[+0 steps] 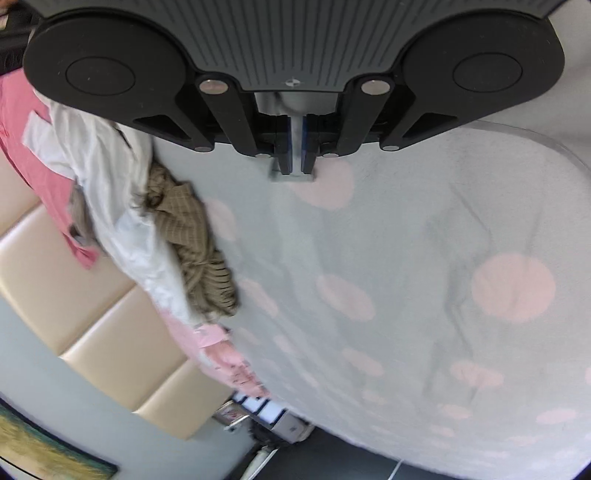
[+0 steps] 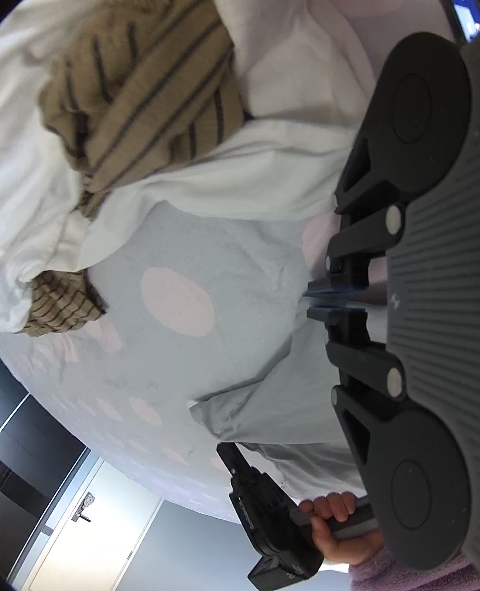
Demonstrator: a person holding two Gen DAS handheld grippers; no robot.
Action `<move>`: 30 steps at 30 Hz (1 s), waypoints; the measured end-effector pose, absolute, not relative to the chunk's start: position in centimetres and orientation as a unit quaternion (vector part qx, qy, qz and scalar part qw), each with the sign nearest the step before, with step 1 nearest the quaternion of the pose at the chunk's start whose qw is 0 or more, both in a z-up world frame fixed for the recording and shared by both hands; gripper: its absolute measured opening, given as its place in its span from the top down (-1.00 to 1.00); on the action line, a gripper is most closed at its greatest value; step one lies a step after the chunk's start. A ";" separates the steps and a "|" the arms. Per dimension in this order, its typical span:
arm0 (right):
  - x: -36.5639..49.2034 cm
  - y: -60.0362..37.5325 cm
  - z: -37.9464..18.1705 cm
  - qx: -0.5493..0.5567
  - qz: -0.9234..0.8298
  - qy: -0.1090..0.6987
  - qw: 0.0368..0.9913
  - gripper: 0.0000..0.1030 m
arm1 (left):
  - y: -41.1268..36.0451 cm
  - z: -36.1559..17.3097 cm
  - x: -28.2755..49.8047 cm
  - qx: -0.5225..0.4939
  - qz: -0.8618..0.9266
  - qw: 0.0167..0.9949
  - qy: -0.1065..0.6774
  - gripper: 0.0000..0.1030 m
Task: Fold clothes
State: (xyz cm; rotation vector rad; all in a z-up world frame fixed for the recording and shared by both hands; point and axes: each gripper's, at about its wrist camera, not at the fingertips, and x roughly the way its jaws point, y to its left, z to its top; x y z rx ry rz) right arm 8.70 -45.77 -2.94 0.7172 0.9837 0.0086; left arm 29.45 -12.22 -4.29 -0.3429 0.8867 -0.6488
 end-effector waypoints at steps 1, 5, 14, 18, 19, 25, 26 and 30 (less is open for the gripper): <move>8.3 -45.8 -2.4 0.331 0.000 0.458 0.825 0.44 | -12.1 -3.8 29.1 -0.155 -0.311 0.839 0.418 0.73; 7.1 -45.7 -1.1 0.323 0.001 0.450 0.832 0.37 | -11.9 -2.3 26.3 -0.127 -0.327 0.837 0.421 0.71; 3.3 -42.7 -0.4 0.242 0.060 0.488 0.837 0.37 | -11.2 0.6 17.1 -0.055 -0.365 0.821 0.436 0.50; 0.0 -41.4 -0.4 0.203 0.084 0.508 0.833 0.37 | -10.0 1.5 12.2 -0.026 -0.380 0.812 0.442 0.36; -0.9 -41.0 -0.5 0.196 0.092 0.514 0.830 0.37 | -9.6 1.7 11.1 -0.022 -0.382 0.811 0.442 0.28; -6.4 -38.3 -1.3 0.161 0.153 0.549 0.806 0.45 | -7.1 2.9 6.7 0.000 -0.367 0.816 0.446 0.24; -7.2 -37.9 -1.7 0.158 0.157 0.557 0.800 0.45 | -6.6 3.1 6.2 0.003 -0.359 0.820 0.445 0.24; -9.2 -36.3 -4.1 0.129 0.146 0.594 0.780 0.48 | -4.4 4.0 5.1 -0.005 -0.332 0.833 0.443 0.24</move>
